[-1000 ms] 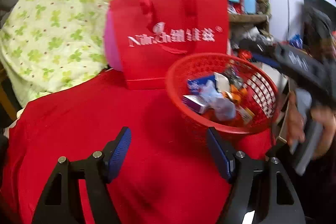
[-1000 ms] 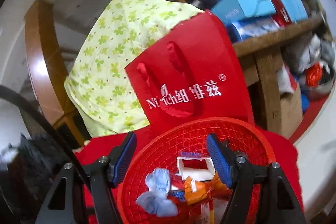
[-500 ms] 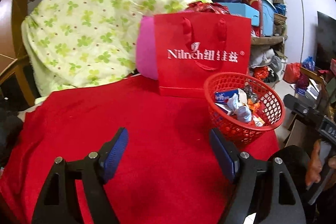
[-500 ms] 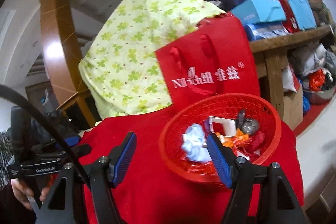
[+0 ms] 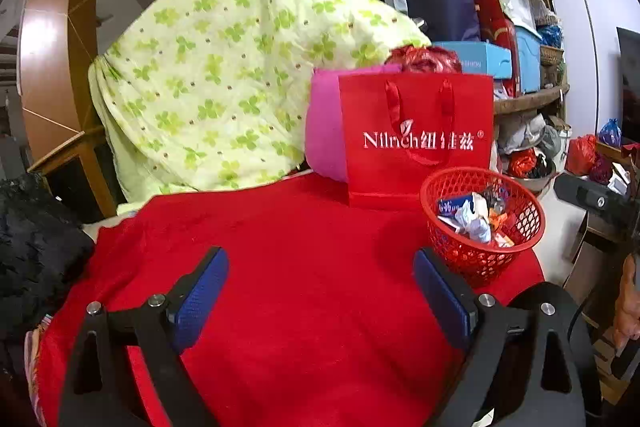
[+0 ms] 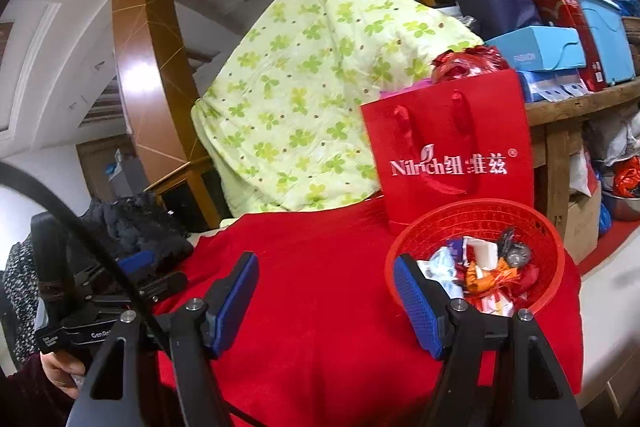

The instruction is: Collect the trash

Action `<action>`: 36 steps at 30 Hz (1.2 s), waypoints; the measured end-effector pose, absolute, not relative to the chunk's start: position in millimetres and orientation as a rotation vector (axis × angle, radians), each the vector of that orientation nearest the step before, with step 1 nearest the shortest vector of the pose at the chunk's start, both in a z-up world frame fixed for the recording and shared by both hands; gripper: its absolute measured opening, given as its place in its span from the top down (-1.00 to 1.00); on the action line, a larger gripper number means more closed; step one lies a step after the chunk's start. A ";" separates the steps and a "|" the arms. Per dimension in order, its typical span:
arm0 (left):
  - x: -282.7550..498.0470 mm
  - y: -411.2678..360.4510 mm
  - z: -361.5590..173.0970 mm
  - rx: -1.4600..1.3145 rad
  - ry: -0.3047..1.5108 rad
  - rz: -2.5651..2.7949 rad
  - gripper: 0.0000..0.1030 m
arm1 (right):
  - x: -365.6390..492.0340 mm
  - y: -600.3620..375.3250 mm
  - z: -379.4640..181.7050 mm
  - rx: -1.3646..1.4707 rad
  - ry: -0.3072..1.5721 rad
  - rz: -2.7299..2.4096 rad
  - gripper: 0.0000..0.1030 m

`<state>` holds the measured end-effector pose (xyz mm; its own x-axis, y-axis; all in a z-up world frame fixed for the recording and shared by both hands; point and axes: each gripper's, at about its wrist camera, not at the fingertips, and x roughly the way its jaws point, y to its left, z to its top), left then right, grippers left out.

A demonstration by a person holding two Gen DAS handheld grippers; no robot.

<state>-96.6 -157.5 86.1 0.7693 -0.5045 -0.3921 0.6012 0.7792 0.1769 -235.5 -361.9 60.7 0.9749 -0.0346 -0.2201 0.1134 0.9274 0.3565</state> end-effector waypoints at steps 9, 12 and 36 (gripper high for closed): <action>-124.8 -124.1 106.8 0.279 0.267 -0.565 -0.97 | -245.8 -312.9 88.9 0.273 0.181 0.001 -0.52; -124.2 -114.2 109.9 0.253 0.275 -0.534 -0.98 | -243.5 -301.8 92.0 0.248 0.171 0.025 -0.53; -124.9 -139.8 108.9 0.225 0.384 -0.485 -0.99 | -279.4 -371.6 84.9 0.380 0.124 -0.098 -0.55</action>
<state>-124.9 -139.8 108.9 0.8152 -0.4093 -0.4098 0.4928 0.8620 0.1193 -279.4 -371.6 84.9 0.9878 -0.0716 -0.1385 0.1180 0.9240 0.3637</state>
